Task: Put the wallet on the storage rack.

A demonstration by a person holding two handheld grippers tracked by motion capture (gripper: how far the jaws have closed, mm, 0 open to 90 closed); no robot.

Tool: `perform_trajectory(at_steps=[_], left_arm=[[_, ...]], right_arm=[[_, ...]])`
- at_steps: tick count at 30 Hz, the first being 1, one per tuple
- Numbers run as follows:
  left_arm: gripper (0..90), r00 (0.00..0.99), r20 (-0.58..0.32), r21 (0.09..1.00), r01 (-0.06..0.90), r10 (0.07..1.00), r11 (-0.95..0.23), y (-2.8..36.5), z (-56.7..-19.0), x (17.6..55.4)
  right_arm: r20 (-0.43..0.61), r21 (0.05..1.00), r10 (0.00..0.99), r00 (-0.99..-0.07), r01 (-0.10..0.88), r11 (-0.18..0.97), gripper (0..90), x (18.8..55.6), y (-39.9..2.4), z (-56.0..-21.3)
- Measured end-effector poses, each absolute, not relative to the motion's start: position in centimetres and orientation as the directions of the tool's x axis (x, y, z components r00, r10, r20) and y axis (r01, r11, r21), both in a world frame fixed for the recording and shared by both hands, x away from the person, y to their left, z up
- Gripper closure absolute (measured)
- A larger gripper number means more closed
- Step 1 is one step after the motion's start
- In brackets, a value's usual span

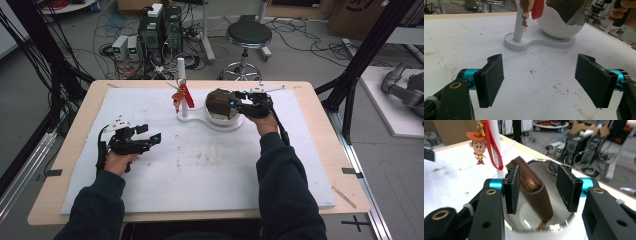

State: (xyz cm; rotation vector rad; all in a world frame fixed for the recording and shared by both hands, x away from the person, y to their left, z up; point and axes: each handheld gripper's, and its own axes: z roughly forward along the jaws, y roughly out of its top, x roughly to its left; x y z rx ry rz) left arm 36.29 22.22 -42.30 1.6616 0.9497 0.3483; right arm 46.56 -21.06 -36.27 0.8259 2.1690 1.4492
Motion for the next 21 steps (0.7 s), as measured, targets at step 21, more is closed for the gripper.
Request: perform_trajectory(at_steps=[21], left_arm=[[18.7,0.632,-0.184,0.938,0.342,0.753,-0.058,22.2,-42.1,36.5]], right_arm=[[-0.046,0.876,0.748,-0.662,0.333,0.349,21.9,36.9,-28.4,-38.6]])
